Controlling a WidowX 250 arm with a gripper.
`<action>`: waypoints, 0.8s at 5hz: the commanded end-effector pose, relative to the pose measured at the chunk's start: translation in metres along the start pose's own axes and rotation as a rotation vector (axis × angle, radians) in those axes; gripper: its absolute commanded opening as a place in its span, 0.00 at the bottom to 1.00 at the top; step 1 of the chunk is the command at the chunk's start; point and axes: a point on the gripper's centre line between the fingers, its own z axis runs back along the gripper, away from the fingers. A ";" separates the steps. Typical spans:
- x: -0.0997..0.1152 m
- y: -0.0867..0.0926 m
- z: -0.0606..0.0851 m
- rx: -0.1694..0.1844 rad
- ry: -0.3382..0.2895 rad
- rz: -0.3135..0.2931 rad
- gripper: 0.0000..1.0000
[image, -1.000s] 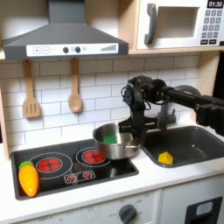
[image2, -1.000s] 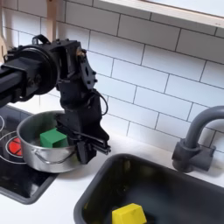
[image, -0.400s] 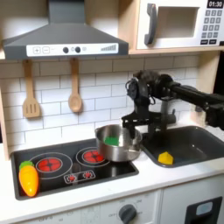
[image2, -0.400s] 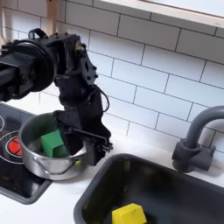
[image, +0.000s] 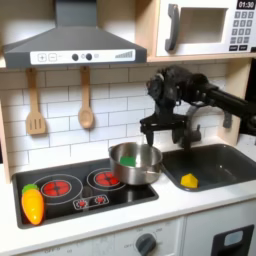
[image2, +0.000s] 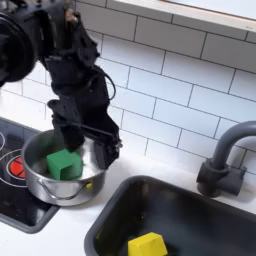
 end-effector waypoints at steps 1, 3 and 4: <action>-0.016 0.021 0.025 0.085 -0.047 0.102 1.00; -0.020 0.047 0.019 0.235 -0.055 0.217 1.00; -0.017 0.053 0.002 0.269 -0.053 0.234 1.00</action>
